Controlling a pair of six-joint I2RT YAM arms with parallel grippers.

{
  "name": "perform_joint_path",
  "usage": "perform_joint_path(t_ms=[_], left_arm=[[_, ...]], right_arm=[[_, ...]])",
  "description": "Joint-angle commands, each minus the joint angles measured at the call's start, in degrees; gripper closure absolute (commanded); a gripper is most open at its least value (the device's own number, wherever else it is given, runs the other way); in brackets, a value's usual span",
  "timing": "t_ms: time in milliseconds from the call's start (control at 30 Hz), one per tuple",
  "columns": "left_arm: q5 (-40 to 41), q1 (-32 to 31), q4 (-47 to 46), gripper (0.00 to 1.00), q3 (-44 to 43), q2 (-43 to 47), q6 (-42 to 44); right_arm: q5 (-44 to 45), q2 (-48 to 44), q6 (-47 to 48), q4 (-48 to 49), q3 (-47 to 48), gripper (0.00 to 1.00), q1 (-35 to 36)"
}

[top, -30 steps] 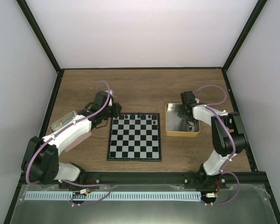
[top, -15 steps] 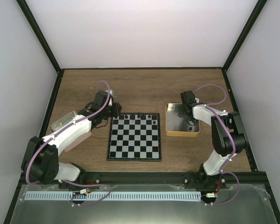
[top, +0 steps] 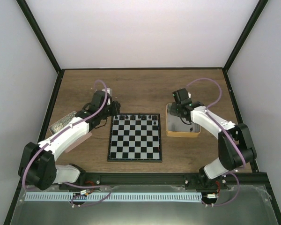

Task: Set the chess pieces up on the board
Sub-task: Pick up the chess piece from the storage box, then place the chess piece on the chessboard.

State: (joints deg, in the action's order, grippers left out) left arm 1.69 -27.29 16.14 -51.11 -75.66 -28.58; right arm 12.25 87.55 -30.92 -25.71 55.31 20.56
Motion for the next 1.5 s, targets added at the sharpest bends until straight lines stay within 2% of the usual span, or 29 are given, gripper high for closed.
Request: perform_joint_path(t_ms=[0,267,500,767,1467], left_arm=[[3.1,0.3,-1.9,0.54,0.5,2.6,-1.4],[5.4,0.3,-2.9,0.52,2.0,5.5,-2.9],[5.2,0.3,-2.7,0.51,2.3,5.4,-3.0],[5.0,0.3,-2.8,0.51,2.4,5.0,-2.8],[5.2,0.3,-2.6,0.50,2.1,4.5,-2.2]], right_arm=[[-0.1,-2.6,-0.8,-3.6,4.8,0.95,7.0],[-0.9,1.4,-2.3,-5.7,9.6,0.95,19.1],[-0.8,9.0,-3.0,-6.3,12.5,0.95,25.9],[-1.2,13.7,-3.5,-6.5,13.1,0.95,26.8],[5.0,19.9,-5.3,-6.3,15.3,0.91,26.7]])
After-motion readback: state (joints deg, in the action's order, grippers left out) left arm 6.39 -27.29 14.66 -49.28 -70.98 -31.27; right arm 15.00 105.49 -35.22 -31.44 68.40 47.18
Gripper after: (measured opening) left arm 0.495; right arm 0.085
